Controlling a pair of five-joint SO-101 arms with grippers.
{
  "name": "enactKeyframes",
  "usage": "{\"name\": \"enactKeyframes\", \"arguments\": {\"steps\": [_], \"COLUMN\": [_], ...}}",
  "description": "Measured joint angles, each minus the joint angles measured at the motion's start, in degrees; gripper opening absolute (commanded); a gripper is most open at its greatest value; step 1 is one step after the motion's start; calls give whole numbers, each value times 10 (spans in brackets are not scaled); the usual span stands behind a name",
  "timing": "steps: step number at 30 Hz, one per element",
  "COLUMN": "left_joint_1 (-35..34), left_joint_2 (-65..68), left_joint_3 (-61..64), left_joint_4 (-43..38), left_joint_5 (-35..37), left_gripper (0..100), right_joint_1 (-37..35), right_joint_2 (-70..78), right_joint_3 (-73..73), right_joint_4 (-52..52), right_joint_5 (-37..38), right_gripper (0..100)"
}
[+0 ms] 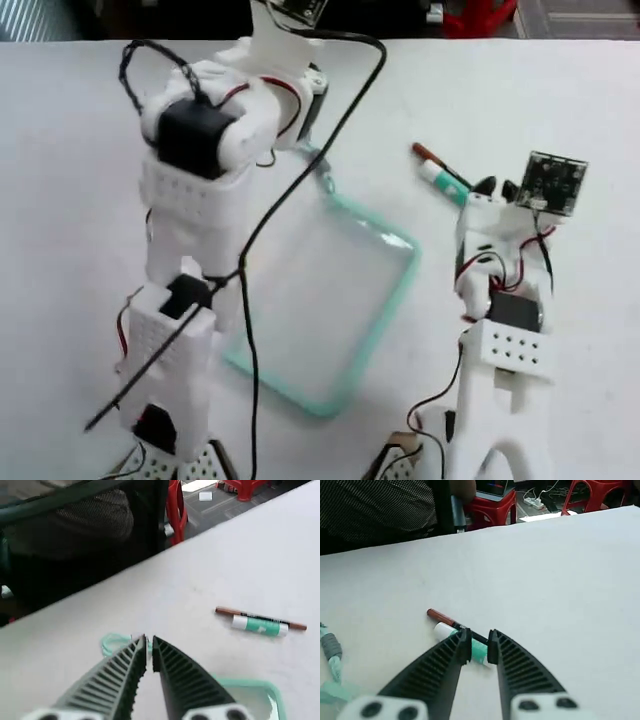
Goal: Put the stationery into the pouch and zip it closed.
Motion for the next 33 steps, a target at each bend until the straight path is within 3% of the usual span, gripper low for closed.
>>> {"name": "enactKeyframes", "arguments": {"steps": [4, 8, 15, 20, 26, 33], "left_joint_1": [2, 26, 60, 11, -70, -90], "left_joint_2": [1, -33, -207, -284, -379, -477], "left_joint_3": [140, 260, 510, 726, 954, 1167], "left_joint_4": [3, 3, -11, -132, -287, -433], "left_joint_5": [-7, -85, -142, -106, -85, -83], "left_gripper": [207, 198, 196, 196, 195, 195], "right_joint_1": [-31, -17, -11, -20, -37, -76], "right_joint_2": [0, -5, -1, 64, 230, 386], "right_joint_3": [21, 19, -104, -191, -236, -344], "right_joint_4": [-18, 3, 245, 368, 400, 474], "right_joint_5": [16, 57, 67, 69, 102, 103], "right_gripper": [60, 60, 60, 59, 59, 59]}}
